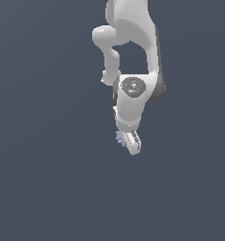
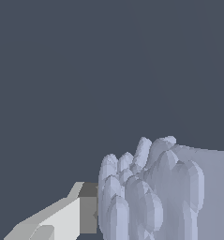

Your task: Pick up the object and move it to a goal position.

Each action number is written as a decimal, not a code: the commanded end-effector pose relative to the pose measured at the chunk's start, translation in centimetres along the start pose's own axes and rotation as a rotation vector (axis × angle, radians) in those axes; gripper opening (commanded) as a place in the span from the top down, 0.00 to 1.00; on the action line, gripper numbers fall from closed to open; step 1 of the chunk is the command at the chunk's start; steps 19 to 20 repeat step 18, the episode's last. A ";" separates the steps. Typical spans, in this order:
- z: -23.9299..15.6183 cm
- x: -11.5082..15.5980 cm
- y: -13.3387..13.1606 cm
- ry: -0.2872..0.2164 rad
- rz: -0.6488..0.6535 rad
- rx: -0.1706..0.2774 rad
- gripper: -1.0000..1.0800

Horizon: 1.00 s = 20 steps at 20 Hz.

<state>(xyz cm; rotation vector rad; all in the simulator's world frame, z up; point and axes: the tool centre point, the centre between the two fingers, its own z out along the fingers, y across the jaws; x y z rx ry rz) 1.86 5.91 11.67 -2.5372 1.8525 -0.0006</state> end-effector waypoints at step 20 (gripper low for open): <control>-6.2 -8.6 -2.9 0.000 0.000 0.000 1.00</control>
